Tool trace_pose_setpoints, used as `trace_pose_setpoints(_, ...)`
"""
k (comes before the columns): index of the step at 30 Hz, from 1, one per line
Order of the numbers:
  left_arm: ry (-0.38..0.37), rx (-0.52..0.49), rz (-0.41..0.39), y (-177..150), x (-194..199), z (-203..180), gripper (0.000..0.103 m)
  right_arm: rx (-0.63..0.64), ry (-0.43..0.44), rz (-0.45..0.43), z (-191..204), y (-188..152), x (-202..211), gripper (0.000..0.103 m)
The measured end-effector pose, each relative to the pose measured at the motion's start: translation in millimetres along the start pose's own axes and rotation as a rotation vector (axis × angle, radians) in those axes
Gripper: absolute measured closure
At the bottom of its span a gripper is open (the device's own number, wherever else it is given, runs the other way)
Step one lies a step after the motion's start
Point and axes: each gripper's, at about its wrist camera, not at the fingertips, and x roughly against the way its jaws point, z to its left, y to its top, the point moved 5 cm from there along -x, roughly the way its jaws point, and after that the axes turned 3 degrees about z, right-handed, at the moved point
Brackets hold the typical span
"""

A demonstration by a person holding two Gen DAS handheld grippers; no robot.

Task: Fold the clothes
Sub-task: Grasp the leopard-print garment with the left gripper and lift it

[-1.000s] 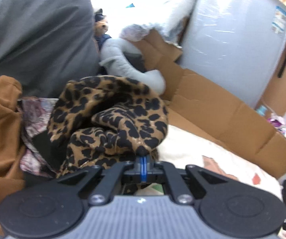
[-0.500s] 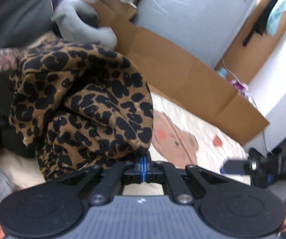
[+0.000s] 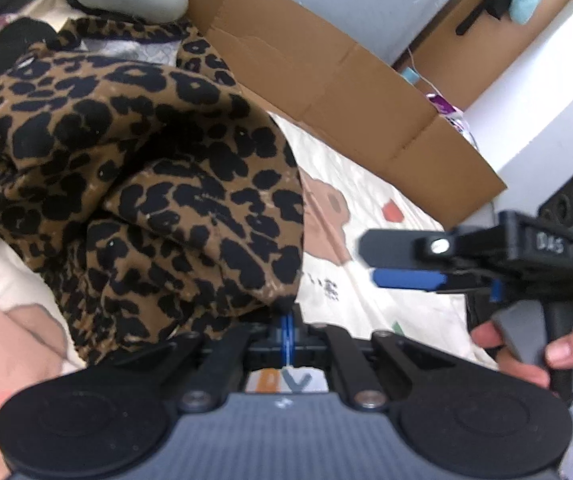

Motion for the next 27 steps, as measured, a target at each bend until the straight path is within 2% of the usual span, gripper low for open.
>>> trace_pose_setpoints(2,-0.014,-0.008,0.017,-8.6,-3.2,-6.7,0.103,0.001,0.000,0.024,-0.4,-4.5,-7.2,0.013)
trace_pose_setpoints(4,-0.027,-0.016,0.036,-16.3,-6.7,-12.8,0.103,-0.008,-0.003,0.053,-2.7,-8.6,-15.4,0.025)
trace_pose_setpoints(5,-0.033,-0.020,0.047,-18.3,-8.5,-14.7,0.103,-0.015,-0.007,0.070,-4.2,-10.5,-19.8,0.027)
trace_pose_setpoints(8,-0.050,-0.030,0.070,-19.7,-8.3,-16.3,0.102,-0.042,0.020,0.100,-9.7,-15.5,-29.1,0.041)
trace_pose_setpoints(10,-0.067,-0.012,0.067,-15.0,-5.2,-13.9,0.101,-0.059,0.028,0.104,-12.7,-17.2,-31.9,0.057)
trace_pose_setpoints(11,-0.071,-0.016,0.069,-12.8,-4.4,-13.8,0.101,-0.066,0.032,0.104,-13.8,-17.8,-32.7,0.058)
trace_pose_setpoints(15,-0.073,-0.054,0.091,-9.0,-2.3,-16.8,0.098,-0.084,0.048,0.109,-13.8,-17.4,-36.6,0.057)
trace_pose_setpoints(17,-0.081,-0.062,0.099,-11.9,5.1,-20.6,0.089,-0.095,0.062,0.114,-12.8,-16.5,-38.7,0.057)
trace_pose_setpoints(21,-0.075,-0.049,0.087,-14.8,25.5,-16.9,0.084,-0.115,0.104,0.102,-10.6,-14.0,-39.8,0.056)
trace_pose_setpoints(23,-0.058,-0.026,0.070,-11.5,34.6,-10.6,0.084,-0.118,0.114,0.092,-9.6,-12.1,-40.2,0.051)
trace_pose_setpoints(25,-0.045,-0.009,0.047,-6.0,46.3,-6.4,0.080,-0.113,0.118,0.083,-8.4,-9.6,-43.2,0.036)
trace_pose_setpoints(27,-0.015,-0.010,0.018,1.7,62.0,1.6,0.077,-0.107,0.121,0.075,-7.2,-6.9,-46.3,0.033)
